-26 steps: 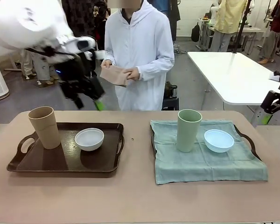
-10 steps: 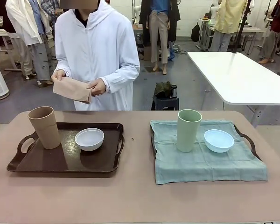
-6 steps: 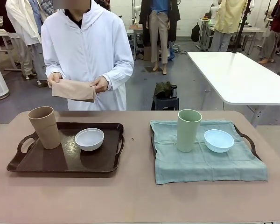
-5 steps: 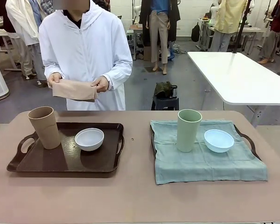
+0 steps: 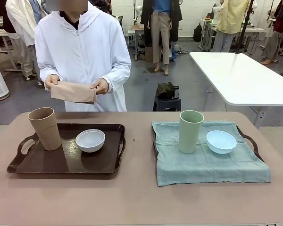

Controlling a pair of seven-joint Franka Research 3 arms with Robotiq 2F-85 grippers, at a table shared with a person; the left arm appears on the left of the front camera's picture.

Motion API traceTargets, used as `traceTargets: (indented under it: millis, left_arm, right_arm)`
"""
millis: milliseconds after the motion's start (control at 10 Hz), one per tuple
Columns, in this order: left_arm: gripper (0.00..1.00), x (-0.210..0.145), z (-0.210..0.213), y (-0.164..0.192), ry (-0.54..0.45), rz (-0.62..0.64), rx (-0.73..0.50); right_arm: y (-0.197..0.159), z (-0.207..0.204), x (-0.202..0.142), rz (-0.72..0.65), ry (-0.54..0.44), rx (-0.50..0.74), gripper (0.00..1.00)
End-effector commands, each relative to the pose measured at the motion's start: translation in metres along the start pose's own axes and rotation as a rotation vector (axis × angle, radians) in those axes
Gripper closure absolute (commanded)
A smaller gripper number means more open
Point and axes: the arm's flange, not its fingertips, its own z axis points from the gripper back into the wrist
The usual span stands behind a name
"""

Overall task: Set up a tray with a mat and arrange the tableware.
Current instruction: Pick up the Picnic Bowl and Reusable plastic cup from the Handle tray in front of the human's position and hold them in the air.

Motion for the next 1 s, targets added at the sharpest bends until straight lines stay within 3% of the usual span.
traceTargets:
  millis: [0, 900]
  left_arm:
    - [0.0, -0.0001, 0.0012, -0.0013, -0.003, 0.007, -0.011]
    - [0.0, -0.0001, 0.0012, -0.0013, -0.003, 0.007, -0.011]
  right_arm:
    - [0.0003, 0.0009, -0.0002, -0.006, 0.005, -0.013, 0.12]
    - [0.0003, 0.0009, -0.0002, -0.006, 0.005, -0.013, 0.12]
